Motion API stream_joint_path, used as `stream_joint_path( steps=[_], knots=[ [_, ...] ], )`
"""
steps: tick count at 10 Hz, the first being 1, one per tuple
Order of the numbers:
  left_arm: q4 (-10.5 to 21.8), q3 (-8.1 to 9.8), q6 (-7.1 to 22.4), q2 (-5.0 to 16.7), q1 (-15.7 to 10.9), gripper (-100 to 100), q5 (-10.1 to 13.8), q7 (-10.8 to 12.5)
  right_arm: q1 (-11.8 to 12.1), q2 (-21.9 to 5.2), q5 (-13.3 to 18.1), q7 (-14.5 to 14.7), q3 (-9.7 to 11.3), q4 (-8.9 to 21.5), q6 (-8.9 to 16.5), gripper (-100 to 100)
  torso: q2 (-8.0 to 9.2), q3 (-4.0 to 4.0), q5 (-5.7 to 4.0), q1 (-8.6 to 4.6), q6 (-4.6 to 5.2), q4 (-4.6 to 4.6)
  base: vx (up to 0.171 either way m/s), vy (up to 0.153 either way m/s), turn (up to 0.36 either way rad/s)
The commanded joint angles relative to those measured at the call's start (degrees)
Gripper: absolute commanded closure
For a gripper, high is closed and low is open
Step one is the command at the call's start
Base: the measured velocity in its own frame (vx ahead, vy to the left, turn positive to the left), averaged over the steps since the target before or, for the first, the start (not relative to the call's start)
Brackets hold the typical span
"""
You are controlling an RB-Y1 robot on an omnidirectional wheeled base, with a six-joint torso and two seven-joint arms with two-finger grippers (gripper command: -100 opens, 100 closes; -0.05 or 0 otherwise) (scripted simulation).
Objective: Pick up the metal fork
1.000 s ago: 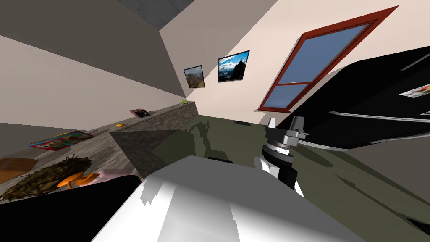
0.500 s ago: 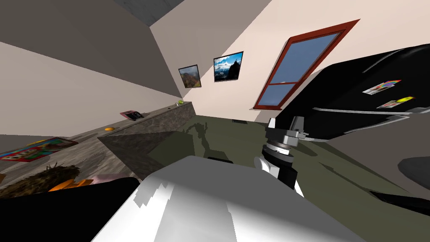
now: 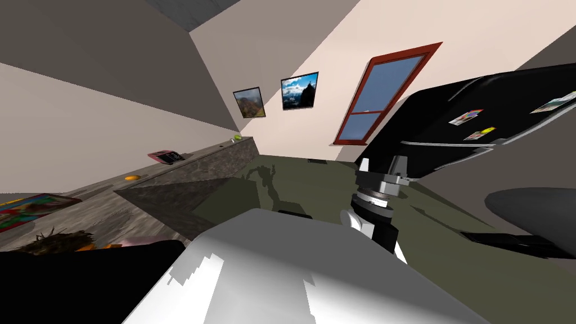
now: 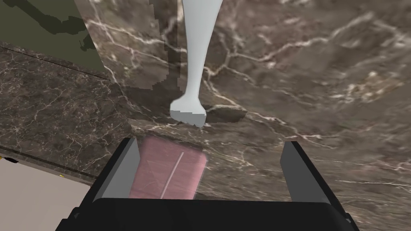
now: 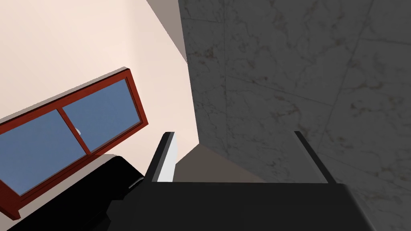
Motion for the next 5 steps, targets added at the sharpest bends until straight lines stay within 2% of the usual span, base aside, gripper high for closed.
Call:
stream_joint_path(
  steps=[1,5],
  knots=[
    [-0.8,-0.78,-0.3,2.0,1.0,-100,0.8,0.7,0.0,0.0,0.0,0.0,0.0,0.0,0.0,0,0.0,0.0,0.0,0.0,0.0,0.0,-0.065,0.018,-0.127],
    [-3.7,-2.61,-0.9,7.3,4.4,-100,3.0,2.7,0.0,0.0,0.0,0.0,0.0,0.0,0.0,0,0.02,0.01,0.0,0.0,-0.01,0.0,-0.079,0.012,-0.141]
  ],
)
